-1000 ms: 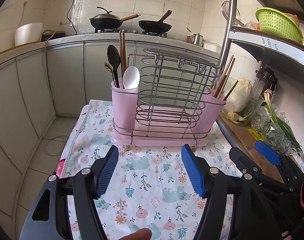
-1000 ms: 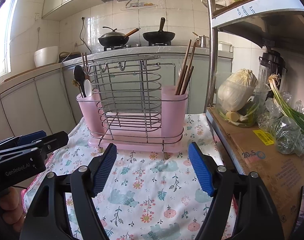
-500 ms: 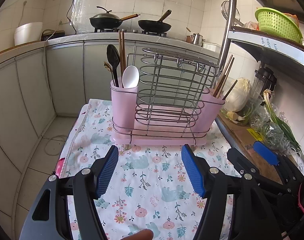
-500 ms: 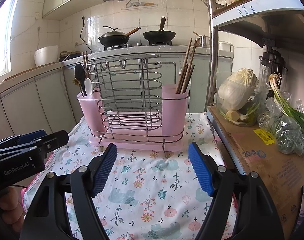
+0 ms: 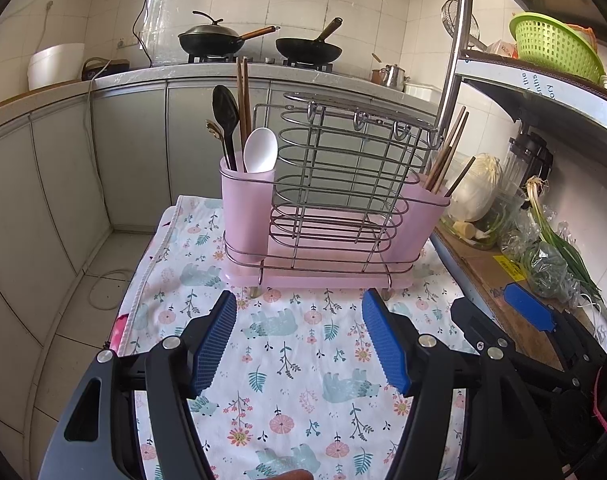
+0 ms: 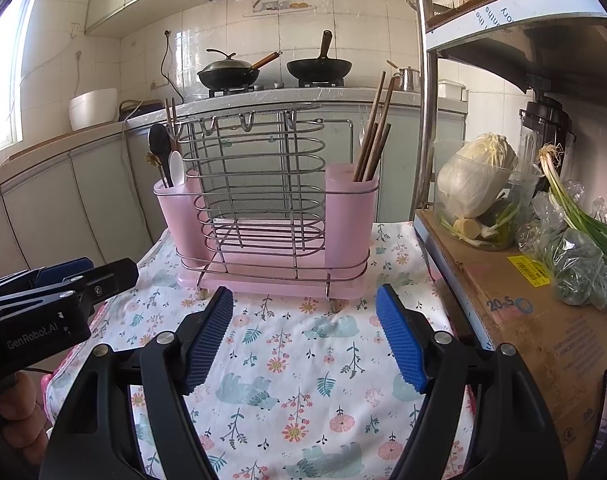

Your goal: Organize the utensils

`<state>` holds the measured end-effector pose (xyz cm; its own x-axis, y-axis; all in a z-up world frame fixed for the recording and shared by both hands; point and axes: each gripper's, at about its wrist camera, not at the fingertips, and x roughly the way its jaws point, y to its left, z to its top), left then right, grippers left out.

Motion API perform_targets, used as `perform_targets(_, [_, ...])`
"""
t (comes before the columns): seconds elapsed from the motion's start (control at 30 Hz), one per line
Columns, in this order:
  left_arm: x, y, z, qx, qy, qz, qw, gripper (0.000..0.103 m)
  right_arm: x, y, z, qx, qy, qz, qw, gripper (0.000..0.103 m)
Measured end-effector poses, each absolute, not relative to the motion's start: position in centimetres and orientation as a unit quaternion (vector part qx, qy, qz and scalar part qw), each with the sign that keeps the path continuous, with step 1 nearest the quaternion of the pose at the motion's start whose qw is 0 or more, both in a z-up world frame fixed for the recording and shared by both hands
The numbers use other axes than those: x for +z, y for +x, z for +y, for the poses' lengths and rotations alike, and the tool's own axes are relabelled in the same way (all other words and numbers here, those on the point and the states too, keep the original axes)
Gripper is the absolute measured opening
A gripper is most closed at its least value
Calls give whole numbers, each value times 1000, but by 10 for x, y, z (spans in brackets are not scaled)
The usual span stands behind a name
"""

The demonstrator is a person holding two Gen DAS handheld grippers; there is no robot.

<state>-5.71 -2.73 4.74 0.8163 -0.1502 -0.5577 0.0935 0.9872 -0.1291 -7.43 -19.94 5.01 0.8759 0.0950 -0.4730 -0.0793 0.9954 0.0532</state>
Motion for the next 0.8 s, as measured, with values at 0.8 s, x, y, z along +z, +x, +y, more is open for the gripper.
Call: perform_targets(0.8, [39,-52,-27,-60,-48,306,949,64,41,-67,-204,48,15,254,966,75])
